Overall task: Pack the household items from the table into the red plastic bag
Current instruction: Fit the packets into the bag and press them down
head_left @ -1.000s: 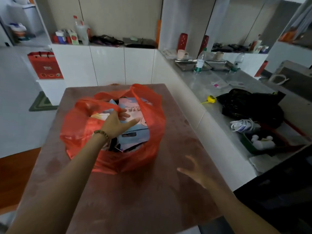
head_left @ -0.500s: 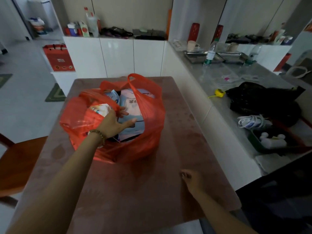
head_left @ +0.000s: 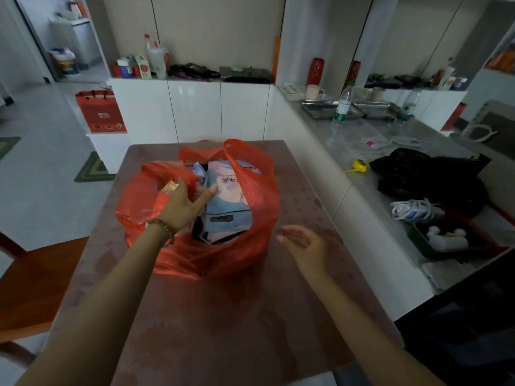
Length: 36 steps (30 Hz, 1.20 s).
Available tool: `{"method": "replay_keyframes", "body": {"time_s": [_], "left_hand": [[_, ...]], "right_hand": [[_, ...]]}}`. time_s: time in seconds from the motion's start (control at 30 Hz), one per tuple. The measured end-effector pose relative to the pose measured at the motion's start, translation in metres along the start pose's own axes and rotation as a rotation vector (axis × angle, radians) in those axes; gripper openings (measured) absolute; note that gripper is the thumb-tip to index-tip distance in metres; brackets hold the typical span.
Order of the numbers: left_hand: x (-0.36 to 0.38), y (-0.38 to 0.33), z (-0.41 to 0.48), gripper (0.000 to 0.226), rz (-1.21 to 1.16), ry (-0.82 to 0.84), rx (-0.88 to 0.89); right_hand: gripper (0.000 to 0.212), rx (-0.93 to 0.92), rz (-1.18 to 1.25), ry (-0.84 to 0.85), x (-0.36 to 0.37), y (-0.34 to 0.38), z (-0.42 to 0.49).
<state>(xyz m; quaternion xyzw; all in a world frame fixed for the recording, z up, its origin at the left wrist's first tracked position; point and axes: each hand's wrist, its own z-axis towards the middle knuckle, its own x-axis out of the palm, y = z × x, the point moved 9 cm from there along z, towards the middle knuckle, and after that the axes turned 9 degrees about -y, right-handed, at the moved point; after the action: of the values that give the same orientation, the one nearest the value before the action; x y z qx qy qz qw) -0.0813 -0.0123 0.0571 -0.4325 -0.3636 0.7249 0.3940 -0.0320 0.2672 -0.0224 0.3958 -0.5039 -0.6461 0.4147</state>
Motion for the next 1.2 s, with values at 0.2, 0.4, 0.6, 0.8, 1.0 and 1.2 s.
{"method": "replay_keyframes", "body": {"time_s": [0.2,0.4,0.6,0.8,1.0,1.2], "left_hand": [[-0.050,-0.003,0.029,0.034,-0.142,-0.021,-0.131],[-0.114,-0.013,0.055,0.023,-0.116,-0.120,-0.005],[-0.136,-0.022,0.065,0.018,-0.027,-0.077,0.100],[-0.140,-0.035,0.080,0.024,0.071,-0.163,0.156],[-0.136,-0.038,0.094,0.018,0.006,-0.118,0.137],[-0.145,-0.045,0.119,0.027,-0.115,-0.101,0.112]], "right_hand": [[0.024,-0.329,0.041,0.077,0.068,0.110,-0.001],[0.019,-0.425,-0.310,0.185,0.161,0.121,0.023],[0.014,-0.537,-0.299,0.014,0.164,0.162,0.041],[0.061,-0.377,-0.609,-0.100,0.156,0.151,0.064],[0.022,-0.105,-0.413,0.221,0.184,0.142,0.072],[0.010,-0.018,-0.061,0.066,0.167,0.221,0.105]]}}
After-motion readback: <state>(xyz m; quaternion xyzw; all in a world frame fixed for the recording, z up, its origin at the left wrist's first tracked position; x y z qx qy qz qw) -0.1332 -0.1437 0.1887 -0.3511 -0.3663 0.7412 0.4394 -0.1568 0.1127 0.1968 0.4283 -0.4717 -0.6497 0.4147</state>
